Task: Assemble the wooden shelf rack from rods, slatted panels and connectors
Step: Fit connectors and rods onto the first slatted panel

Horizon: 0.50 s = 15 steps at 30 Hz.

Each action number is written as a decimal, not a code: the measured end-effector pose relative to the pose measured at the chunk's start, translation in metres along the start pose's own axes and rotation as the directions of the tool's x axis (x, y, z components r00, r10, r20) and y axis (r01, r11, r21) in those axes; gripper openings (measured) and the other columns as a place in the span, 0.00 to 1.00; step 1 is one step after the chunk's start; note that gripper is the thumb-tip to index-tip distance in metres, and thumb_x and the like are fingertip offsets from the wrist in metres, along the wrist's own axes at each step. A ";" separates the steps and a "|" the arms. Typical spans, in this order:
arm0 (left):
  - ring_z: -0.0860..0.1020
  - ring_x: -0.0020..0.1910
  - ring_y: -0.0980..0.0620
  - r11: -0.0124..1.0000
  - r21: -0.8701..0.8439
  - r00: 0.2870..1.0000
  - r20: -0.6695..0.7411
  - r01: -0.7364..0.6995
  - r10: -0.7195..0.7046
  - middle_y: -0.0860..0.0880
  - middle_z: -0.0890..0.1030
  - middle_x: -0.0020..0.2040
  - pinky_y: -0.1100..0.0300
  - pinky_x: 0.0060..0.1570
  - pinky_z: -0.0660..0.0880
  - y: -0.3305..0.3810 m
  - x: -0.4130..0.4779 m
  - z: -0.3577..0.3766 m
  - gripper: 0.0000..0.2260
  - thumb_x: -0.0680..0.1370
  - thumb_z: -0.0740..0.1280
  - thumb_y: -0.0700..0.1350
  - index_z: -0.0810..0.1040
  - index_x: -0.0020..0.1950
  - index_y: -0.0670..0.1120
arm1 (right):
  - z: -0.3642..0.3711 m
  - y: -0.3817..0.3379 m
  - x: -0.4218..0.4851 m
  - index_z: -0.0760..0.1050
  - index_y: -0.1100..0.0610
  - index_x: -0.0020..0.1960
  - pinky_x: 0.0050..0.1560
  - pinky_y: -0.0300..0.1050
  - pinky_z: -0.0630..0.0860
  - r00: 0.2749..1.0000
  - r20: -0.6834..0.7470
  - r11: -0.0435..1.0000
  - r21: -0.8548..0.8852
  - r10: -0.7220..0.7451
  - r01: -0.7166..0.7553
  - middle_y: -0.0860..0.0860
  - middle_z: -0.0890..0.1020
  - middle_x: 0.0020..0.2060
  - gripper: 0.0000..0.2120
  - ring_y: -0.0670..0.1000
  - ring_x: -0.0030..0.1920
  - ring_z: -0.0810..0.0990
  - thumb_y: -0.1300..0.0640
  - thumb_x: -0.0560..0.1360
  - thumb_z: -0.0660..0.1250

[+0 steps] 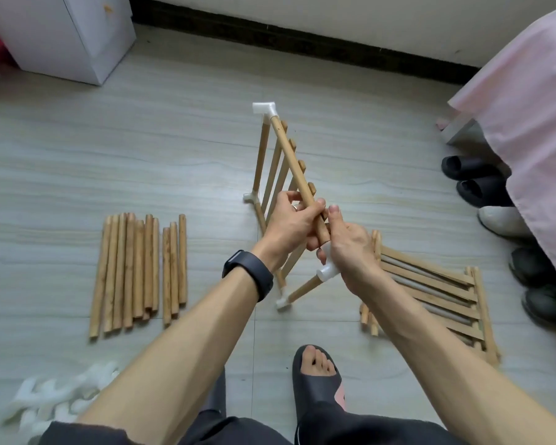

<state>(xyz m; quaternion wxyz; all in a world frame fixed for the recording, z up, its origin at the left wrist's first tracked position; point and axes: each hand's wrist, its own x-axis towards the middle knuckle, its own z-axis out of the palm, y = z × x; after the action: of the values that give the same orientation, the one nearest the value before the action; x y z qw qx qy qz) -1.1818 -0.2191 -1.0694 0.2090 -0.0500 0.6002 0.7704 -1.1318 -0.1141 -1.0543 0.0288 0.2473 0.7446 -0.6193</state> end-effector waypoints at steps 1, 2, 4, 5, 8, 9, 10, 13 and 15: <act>0.78 0.30 0.47 0.997 -0.080 1.000 0.008 0.003 -0.003 0.46 0.84 0.42 0.55 0.30 0.78 -0.001 -0.003 0.001 0.16 0.81 0.70 0.46 0.67 0.61 0.42 | 0.002 0.000 0.002 0.81 0.56 0.38 0.29 0.39 0.72 1.000 -0.029 0.999 -0.032 0.006 -0.007 0.51 0.80 0.26 0.30 0.48 0.24 0.75 0.39 0.85 0.53; 0.76 0.29 0.47 0.990 -0.140 1.000 0.008 0.006 -0.005 0.45 0.83 0.43 0.55 0.28 0.78 -0.002 -0.006 0.003 0.15 0.81 0.70 0.46 0.68 0.60 0.42 | 0.005 0.001 0.003 0.81 0.56 0.37 0.33 0.43 0.73 0.998 -0.059 0.998 -0.063 0.015 -0.019 0.50 0.80 0.25 0.31 0.48 0.25 0.75 0.38 0.85 0.52; 0.76 0.29 0.47 0.983 -0.186 1.000 -0.008 0.008 -0.009 0.45 0.83 0.43 0.56 0.26 0.77 -0.001 -0.008 0.003 0.14 0.81 0.70 0.45 0.69 0.59 0.41 | 0.010 0.001 0.005 0.80 0.56 0.35 0.38 0.49 0.76 0.994 -0.110 0.992 -0.121 0.024 -0.037 0.51 0.80 0.25 0.33 0.49 0.26 0.77 0.37 0.84 0.51; 0.76 0.28 0.48 0.982 -0.188 1.000 -0.012 0.005 -0.008 0.45 0.83 0.42 0.57 0.26 0.76 -0.001 -0.008 0.003 0.14 0.81 0.69 0.45 0.69 0.59 0.40 | 0.012 0.002 0.007 0.80 0.56 0.33 0.40 0.50 0.77 0.991 -0.130 0.990 -0.139 0.019 -0.037 0.51 0.81 0.25 0.34 0.49 0.26 0.78 0.36 0.84 0.51; 0.76 0.29 0.48 0.983 -0.186 1.000 -0.002 -0.005 0.005 0.41 0.82 0.45 0.56 0.29 0.76 0.001 -0.006 0.005 0.13 0.82 0.68 0.43 0.68 0.60 0.39 | 0.008 0.003 0.010 0.81 0.56 0.33 0.38 0.48 0.77 0.988 -0.154 0.990 -0.136 0.000 -0.021 0.53 0.82 0.26 0.34 0.49 0.25 0.78 0.35 0.83 0.53; 0.77 0.31 0.45 0.984 -0.176 1.000 -0.002 -0.011 0.011 0.41 0.82 0.47 0.55 0.31 0.76 0.001 -0.005 0.005 0.14 0.82 0.69 0.42 0.68 0.61 0.38 | 0.004 0.002 0.011 0.82 0.56 0.33 0.37 0.48 0.77 0.988 -0.154 0.990 -0.137 -0.004 -0.017 0.54 0.83 0.27 0.34 0.49 0.25 0.79 0.34 0.82 0.54; 0.78 0.35 0.44 0.987 -0.160 1.000 -0.005 -0.016 0.015 0.41 0.82 0.48 0.55 0.33 0.77 0.001 -0.003 0.005 0.15 0.81 0.69 0.42 0.68 0.62 0.37 | 0.000 0.002 0.013 0.82 0.56 0.33 0.37 0.48 0.77 0.988 -0.154 0.990 -0.138 -0.005 -0.016 0.55 0.84 0.28 0.34 0.49 0.25 0.79 0.34 0.82 0.54; 0.81 0.38 0.49 0.989 -0.146 1.000 0.000 -0.015 0.015 0.43 0.84 0.49 0.57 0.40 0.79 -0.006 0.002 0.006 0.17 0.80 0.71 0.43 0.71 0.64 0.37 | -0.009 0.004 0.015 0.82 0.56 0.31 0.36 0.50 0.77 0.990 -0.141 0.991 -0.132 -0.005 -0.014 0.56 0.84 0.29 0.34 0.51 0.25 0.79 0.32 0.80 0.57; 0.82 0.38 0.50 0.986 -0.168 1.000 -0.002 -0.019 0.019 0.44 0.84 0.47 0.55 0.42 0.80 -0.010 0.003 0.005 0.15 0.80 0.70 0.43 0.72 0.62 0.38 | -0.008 0.005 0.014 0.83 0.55 0.30 0.34 0.48 0.76 0.994 -0.113 0.994 -0.106 0.001 -0.013 0.56 0.84 0.29 0.33 0.51 0.26 0.79 0.33 0.80 0.59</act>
<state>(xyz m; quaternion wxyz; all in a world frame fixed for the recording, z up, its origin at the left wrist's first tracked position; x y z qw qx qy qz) -1.1800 -0.2119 -1.0783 0.1965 -0.0619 0.5337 0.8202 -1.1403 -0.1014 -1.0620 0.0019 0.2827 0.7762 -0.5636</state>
